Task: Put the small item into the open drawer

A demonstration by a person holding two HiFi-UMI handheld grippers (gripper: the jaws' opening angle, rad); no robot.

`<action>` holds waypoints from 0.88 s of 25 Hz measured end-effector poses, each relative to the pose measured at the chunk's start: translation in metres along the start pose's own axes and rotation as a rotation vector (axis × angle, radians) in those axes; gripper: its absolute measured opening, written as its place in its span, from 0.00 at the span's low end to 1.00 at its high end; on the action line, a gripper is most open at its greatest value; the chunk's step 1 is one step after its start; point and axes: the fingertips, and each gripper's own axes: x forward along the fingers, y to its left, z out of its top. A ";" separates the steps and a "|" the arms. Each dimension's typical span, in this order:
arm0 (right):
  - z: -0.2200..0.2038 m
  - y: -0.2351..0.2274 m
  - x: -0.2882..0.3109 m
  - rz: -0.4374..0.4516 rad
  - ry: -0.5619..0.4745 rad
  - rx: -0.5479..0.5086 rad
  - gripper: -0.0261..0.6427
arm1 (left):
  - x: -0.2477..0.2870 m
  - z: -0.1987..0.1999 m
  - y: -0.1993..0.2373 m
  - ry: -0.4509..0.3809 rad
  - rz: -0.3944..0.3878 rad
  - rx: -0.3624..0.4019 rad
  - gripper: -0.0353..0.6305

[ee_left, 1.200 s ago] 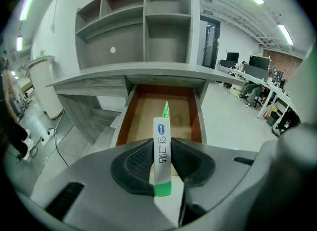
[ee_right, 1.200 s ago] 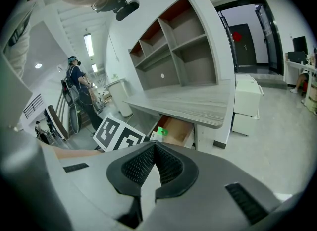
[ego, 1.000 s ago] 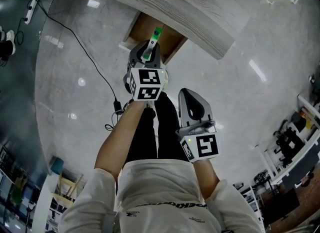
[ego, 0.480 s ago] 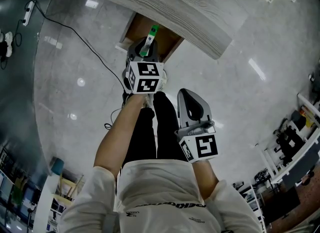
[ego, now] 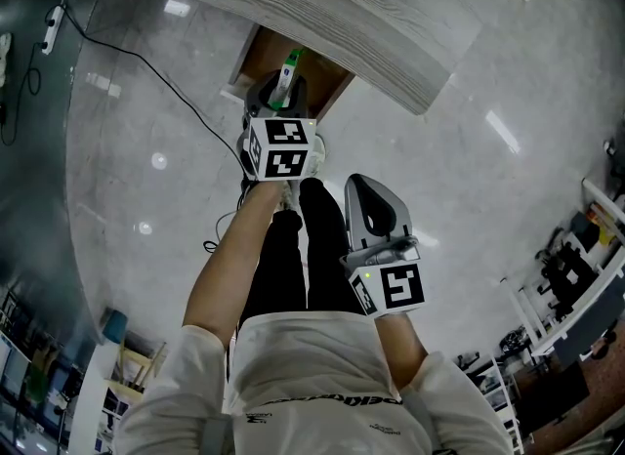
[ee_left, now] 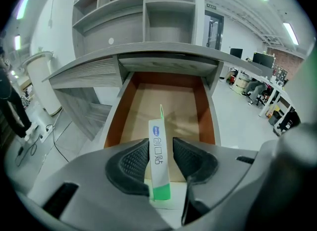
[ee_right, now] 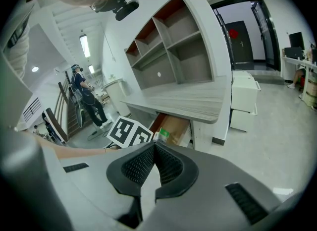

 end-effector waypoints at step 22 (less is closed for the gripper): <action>0.005 0.006 -0.027 -0.056 -0.047 0.015 0.09 | -0.050 0.012 -0.015 -0.041 0.003 -0.020 0.33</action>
